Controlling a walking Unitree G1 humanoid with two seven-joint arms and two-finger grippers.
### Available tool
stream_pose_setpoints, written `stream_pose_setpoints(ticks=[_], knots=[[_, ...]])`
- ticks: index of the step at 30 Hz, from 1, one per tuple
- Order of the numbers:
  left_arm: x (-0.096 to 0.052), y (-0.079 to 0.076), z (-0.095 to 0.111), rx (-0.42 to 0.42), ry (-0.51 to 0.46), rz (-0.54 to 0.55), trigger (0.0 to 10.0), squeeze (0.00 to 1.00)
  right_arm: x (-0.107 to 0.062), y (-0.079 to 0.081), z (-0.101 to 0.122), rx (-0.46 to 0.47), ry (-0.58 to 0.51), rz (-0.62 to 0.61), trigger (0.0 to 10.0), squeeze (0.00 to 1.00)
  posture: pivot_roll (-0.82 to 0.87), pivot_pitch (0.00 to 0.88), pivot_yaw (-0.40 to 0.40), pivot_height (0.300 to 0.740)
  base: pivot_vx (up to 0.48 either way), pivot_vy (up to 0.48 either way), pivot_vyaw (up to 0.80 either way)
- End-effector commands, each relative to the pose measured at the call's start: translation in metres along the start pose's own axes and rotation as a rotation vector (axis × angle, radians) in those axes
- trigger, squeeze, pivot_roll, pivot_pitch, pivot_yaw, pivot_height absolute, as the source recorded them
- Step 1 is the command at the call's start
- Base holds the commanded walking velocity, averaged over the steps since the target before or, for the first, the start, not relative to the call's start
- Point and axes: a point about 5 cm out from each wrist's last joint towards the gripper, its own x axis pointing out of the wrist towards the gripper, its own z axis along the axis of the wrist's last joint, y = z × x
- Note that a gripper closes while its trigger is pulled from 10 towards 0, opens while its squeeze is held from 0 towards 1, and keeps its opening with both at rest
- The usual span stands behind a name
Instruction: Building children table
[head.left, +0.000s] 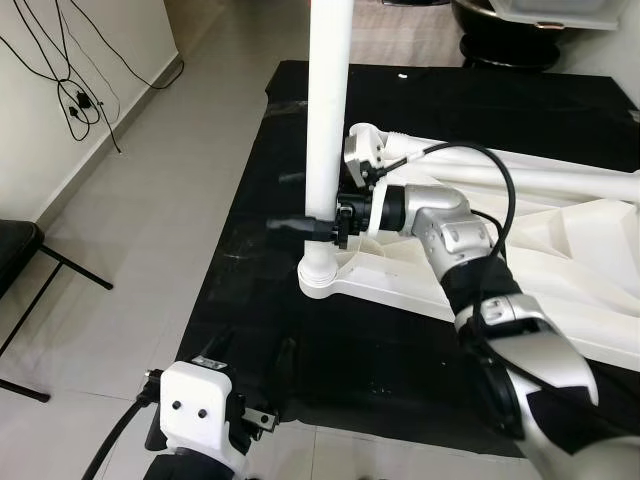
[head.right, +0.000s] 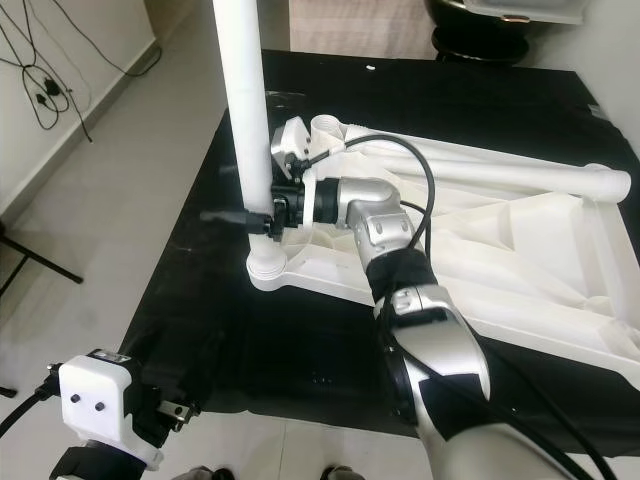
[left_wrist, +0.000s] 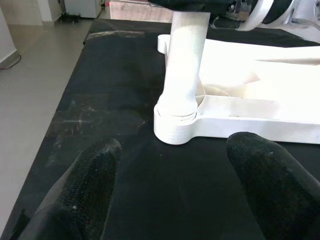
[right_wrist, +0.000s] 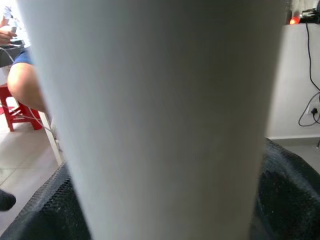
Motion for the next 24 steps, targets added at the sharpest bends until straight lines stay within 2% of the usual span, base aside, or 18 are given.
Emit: stream_pose_setpoints(ticks=[1, 6, 13, 15, 17, 20, 21, 22, 23, 24], knots=[[-0.003, 0.000, 0.001, 0.010, 0.009, 0.009, 10.0, 0.00, 0.009, 0.003, -0.001, -0.001, -0.011, 0.041, 0.0, 0.00, 0.12, 0.195, -0.043, 0.740, 0.000, 0.000, 0.00], [-0.004, -0.001, 0.001, 0.009, 0.012, 0.011, 10.0, 0.00, 0.008, 0.001, 0.001, 0.002, -0.024, 0.036, 0.0, 0.00, 0.12, 0.196, -0.043, 0.740, 0.000, 0.000, 0.00], [-0.002, 0.000, 0.000, 0.008, 0.011, 0.008, 10.0, 0.00, -0.014, -0.008, 0.002, -0.040, -0.049, -0.084, 0.0, 0.00, 0.10, 0.192, -0.033, 0.740, 0.000, 0.000, 0.00], [-0.002, 0.000, 0.000, 0.008, 0.011, 0.008, 10.0, 0.00, -0.014, -0.008, 0.002, -0.040, -0.049, -0.084, 0.0, 0.00, 0.10, 0.192, -0.033, 0.740, 0.000, 0.000, 0.00], [-0.001, 0.001, 0.000, 0.009, 0.010, 0.007, 10.0, 0.00, -0.030, -0.006, -0.004, -0.069, -0.038, -0.172, 0.0, 0.00, 0.09, 0.191, -0.034, 0.740, 0.000, 0.000, 0.00], [-0.001, 0.002, 0.000, 0.009, 0.009, 0.007, 10.0, 0.00, -0.037, -0.006, -0.009, -0.061, -0.034, -0.233, 0.0, 0.00, 0.08, 0.190, -0.034, 0.740, 0.000, 0.000, 0.00], [0.000, 0.003, -0.001, 0.009, 0.008, 0.007, 10.0, 0.00, -0.042, -0.002, -0.019, -0.027, -0.012, -0.346, 0.0, 0.00, 0.08, 0.188, -0.034, 0.740, 0.000, 0.000, 0.00], [0.000, 0.004, -0.001, 0.011, 0.007, 0.006, 10.0, 0.00, -0.053, 0.004, -0.042, -0.058, 0.134, -0.761, 0.0, 0.00, 0.07, 0.183, -0.024, 0.740, 0.000, 0.000, 0.00], [0.000, 0.004, -0.001, 0.011, 0.007, 0.006, 10.0, 0.00, -0.053, 0.004, -0.042, -0.058, 0.134, -0.761, 0.0, 0.00, 0.07, 0.183, -0.024, 0.740, 0.000, 0.000, 0.00], [0.000, 0.006, -0.001, 0.012, 0.006, 0.005, 10.0, 0.00, -0.071, 0.017, -0.054, -0.104, 0.214, -1.089, 0.0, 0.00, 0.07, 0.184, -0.020, 0.740, 0.000, 0.000, 0.00]])
